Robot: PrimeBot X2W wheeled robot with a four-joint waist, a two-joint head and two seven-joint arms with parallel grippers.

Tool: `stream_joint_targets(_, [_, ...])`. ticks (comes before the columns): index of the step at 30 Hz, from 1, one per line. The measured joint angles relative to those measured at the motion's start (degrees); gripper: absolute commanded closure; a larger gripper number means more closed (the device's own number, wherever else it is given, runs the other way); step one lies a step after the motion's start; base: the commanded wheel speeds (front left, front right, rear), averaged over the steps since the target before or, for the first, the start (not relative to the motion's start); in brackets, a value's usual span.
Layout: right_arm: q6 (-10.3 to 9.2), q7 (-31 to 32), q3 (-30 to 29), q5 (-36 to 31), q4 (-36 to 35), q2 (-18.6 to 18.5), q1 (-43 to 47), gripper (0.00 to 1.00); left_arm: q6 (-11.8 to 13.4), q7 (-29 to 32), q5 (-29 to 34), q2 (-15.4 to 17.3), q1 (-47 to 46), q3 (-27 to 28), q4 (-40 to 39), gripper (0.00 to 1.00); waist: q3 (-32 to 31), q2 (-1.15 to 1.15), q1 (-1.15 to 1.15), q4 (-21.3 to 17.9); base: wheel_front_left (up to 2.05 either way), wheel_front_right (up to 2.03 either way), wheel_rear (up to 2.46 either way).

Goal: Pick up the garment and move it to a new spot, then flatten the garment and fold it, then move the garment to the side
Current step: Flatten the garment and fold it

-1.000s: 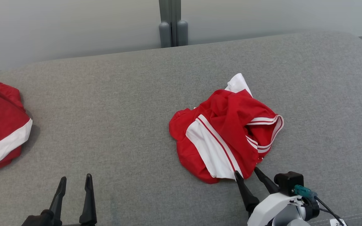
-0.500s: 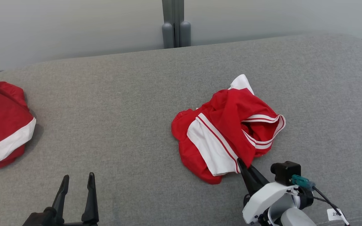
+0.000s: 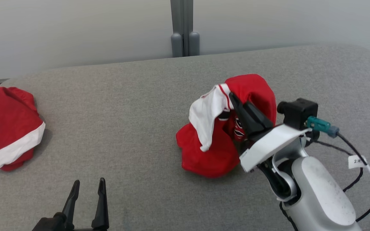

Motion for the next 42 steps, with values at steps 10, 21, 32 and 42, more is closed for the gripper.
stream_joint_targets(10, [-0.01, 4.64, 0.03, 5.28, -8.09, 0.04, -8.16, 1.00, 0.00, 0.00, -0.22, -0.43, 0.05, -0.86, 0.26, 0.00, -2.18, 0.00, 0.00, 3.81, 0.00, 0.00, 0.00])
stream_joint_targets(21, [-0.02, 4.54, 1.29, 7.25, -17.66, 0.01, -1.59, 1.00, 0.00, 0.00, -0.76, -0.51, 0.87, -0.01, -0.38, 0.00, -3.27, 0.00, 0.00, 2.66, 0.00, 0.00, 0.00])
stream_joint_targets(32, [-0.02, 5.60, -4.11, 4.24, -25.57, 0.01, 7.30, 1.00, 0.00, 0.00, -1.23, -0.55, -0.10, -1.92, -0.60, 0.00, -0.34, 0.00, 0.00, 0.03, 0.00, 0.00, 0.00])
stream_joint_targets(42, [-0.03, 6.00, -11.47, 1.60, -9.92, 0.00, -2.21, 1.00, 0.00, 0.00, -1.34, -0.57, -8.04, -8.32, 0.60, 0.00, 5.52, 0.00, 0.00, 1.58, 0.00, 0.00, 0.00])
